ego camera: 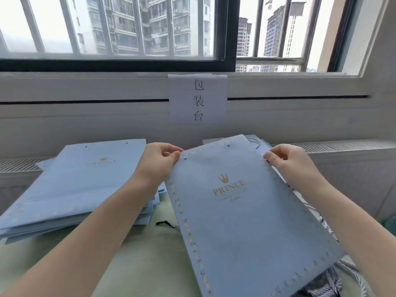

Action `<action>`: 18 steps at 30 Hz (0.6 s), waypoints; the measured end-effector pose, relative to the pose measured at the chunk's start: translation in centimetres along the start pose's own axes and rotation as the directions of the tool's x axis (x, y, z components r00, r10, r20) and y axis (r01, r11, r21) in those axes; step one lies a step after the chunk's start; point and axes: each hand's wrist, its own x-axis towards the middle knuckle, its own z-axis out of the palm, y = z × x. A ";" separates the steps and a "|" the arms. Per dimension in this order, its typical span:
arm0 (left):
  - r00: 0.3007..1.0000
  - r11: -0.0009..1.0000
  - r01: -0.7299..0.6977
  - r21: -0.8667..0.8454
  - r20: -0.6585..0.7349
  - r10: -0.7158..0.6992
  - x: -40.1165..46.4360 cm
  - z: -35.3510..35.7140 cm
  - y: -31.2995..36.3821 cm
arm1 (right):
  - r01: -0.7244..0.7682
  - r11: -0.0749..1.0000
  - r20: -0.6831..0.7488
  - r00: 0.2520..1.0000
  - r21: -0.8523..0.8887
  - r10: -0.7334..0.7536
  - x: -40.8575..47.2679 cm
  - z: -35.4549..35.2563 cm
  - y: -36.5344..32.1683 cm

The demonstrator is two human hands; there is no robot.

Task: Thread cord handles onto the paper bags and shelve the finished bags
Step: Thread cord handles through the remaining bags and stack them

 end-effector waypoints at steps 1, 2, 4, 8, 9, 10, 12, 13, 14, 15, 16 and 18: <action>1.000 1.000 0.001 0.010 -0.003 -0.001 0.0 0.4 -0.2 | 0.006 0.999 -0.035 0.999 0.047 -0.004 0.1 -0.1 0.1; 1.000 1.000 0.006 0.018 -0.003 -0.006 -0.1 0.7 -0.4 | 0.015 0.996 -0.078 0.997 0.089 -0.008 0.1 -0.3 0.0; 1.000 0.999 0.023 0.029 0.008 -0.024 -0.3 1.6 -0.8 | 0.030 0.975 -0.136 0.991 0.218 0.000 0.1 -0.6 -0.4; 0.996 0.995 0.069 0.074 0.055 -0.073 -0.9 3.3 -1.6 | -0.096 0.732 0.100 0.994 0.674 0.038 -0.3 -0.8 -2.0; 0.994 0.988 0.071 0.135 0.075 -0.081 -0.9 3.5 -1.8 | -0.135 0.681 0.173 0.985 0.719 0.013 -0.6 -0.6 -2.4; 0.991 0.968 0.055 0.243 0.107 -0.083 -0.8 3.7 -2.0 | -0.170 0.641 0.235 0.972 0.749 -0.017 -1.0 -0.4 -2.8; 0.978 0.849 -0.023 0.528 0.187 -0.090 -0.9 3.9 -2.0 | -0.228 0.585 0.337 0.938 0.778 -0.082 -1.8 0.2 -3.6; 0.975 0.760 -0.073 0.646 0.207 -0.082 -1.2 4.1 -1.8 | -0.245 0.578 0.376 0.919 0.778 -0.118 -2.2 0.5 -3.8; 0.974 0.699 -0.128 0.703 0.222 -0.044 -1.3 4.3 -1.6 | -0.253 0.584 0.410 0.900 0.772 -0.152 -2.6 0.9 -4.0; 0.968 0.698 -0.202 0.687 0.248 0.037 -1.5 4.5 -1.4 | -0.255 0.593 0.435 0.882 0.764 -0.181 -2.9 1.2 -4.1; 0.949 0.749 -0.284 0.598 0.285 0.132 -1.6 4.7 -1.2 | -0.261 0.595 0.455 0.867 0.760 -0.202 -3.2 1.5 -4.2; 0.888 0.845 -0.421 0.329 0.339 0.311 -2.0 5.1 -0.4 | -0.281 0.557 0.467 0.856 0.781 -0.222 -3.5 1.8 -4.4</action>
